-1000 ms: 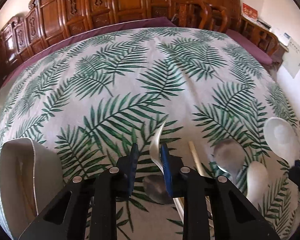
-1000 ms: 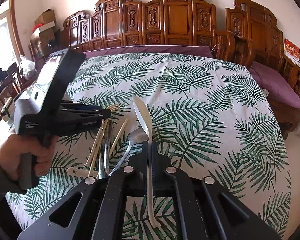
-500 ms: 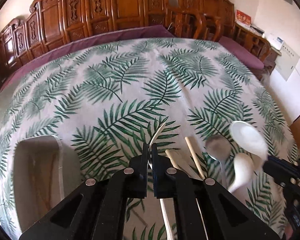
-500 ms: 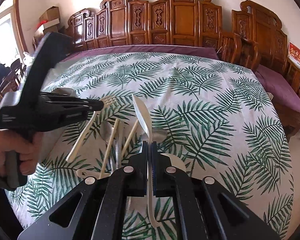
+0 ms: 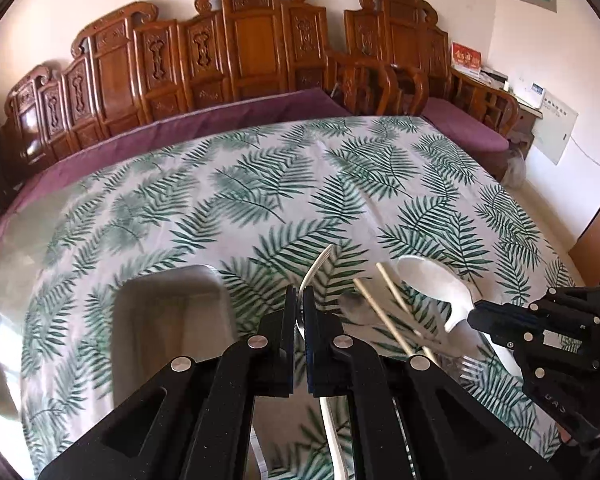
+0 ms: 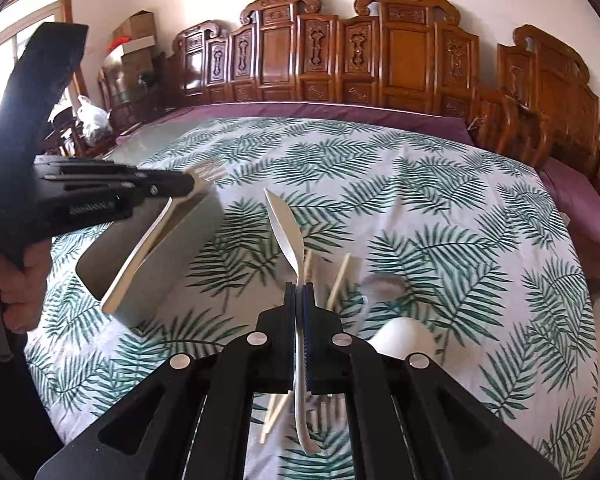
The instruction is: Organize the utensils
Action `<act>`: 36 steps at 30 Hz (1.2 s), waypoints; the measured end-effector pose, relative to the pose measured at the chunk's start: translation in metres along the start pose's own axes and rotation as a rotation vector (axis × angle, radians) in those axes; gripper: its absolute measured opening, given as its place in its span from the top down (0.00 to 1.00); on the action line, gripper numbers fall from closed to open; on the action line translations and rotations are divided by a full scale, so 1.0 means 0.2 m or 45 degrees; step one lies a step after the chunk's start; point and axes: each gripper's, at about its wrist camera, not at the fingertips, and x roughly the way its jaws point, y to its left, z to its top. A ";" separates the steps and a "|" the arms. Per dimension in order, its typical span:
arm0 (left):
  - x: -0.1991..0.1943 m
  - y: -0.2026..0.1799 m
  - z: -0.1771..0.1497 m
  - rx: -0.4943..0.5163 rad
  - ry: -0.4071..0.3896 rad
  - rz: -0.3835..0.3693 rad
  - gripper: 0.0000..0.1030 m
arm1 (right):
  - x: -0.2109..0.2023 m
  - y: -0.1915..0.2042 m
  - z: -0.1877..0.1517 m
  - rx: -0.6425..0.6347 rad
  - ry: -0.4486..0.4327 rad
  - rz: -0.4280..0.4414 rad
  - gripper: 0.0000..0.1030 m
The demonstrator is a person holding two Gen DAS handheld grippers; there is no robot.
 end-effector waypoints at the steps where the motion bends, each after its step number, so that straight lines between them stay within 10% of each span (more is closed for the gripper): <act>1: -0.02 0.02 0.00 0.000 -0.008 0.010 0.98 | 0.00 0.01 0.00 -0.004 0.000 0.003 0.96; 17: -0.10 0.42 -0.14 -0.141 -0.082 0.135 0.97 | -0.01 0.27 0.00 -0.093 -0.022 0.084 0.96; 36: 0.17 0.62 -0.27 -0.234 0.086 0.116 0.97 | 0.01 0.46 0.04 -0.086 -0.047 0.125 0.96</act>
